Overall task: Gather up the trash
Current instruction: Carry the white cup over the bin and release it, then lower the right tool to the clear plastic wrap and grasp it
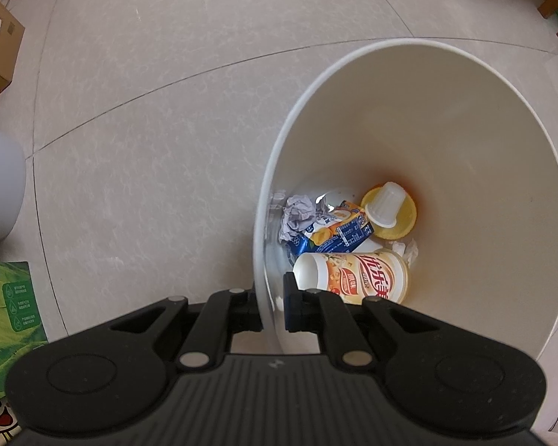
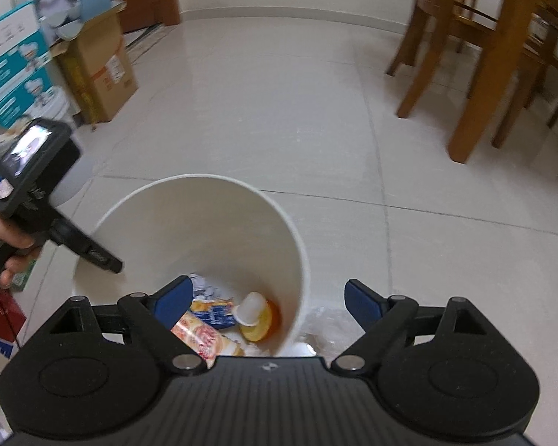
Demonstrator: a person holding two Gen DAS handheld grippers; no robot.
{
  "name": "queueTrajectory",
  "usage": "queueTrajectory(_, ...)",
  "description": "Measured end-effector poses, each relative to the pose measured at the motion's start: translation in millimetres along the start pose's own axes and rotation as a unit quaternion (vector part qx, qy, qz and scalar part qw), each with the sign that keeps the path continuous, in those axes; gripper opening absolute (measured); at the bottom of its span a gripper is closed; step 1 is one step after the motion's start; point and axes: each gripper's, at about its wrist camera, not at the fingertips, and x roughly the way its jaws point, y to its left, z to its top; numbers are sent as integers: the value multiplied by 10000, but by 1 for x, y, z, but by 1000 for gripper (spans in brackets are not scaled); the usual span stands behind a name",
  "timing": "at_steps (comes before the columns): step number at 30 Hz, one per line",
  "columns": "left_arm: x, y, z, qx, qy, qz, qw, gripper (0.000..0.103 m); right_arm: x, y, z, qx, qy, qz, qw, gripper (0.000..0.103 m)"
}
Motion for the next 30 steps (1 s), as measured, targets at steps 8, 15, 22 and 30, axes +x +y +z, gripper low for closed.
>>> queueTrajectory(8,-1,0,-2,68,-48,23,10000,7,-1,-31,-22,443,16,-359,9984,92)
queueTrajectory(15,-1,-1,-2,64,-68,13,10000,7,18,-73,-58,978,-5,-657,9930,92)
queueTrajectory(22,-2,-1,-3,76,-88,1,9999,7,77,-103,-102,1463,193,-468,9879,92)
queueTrajectory(30,-3,1,-5,58,-122,-22,9999,7,165,-101,-133,1271,494,-350,9900,92)
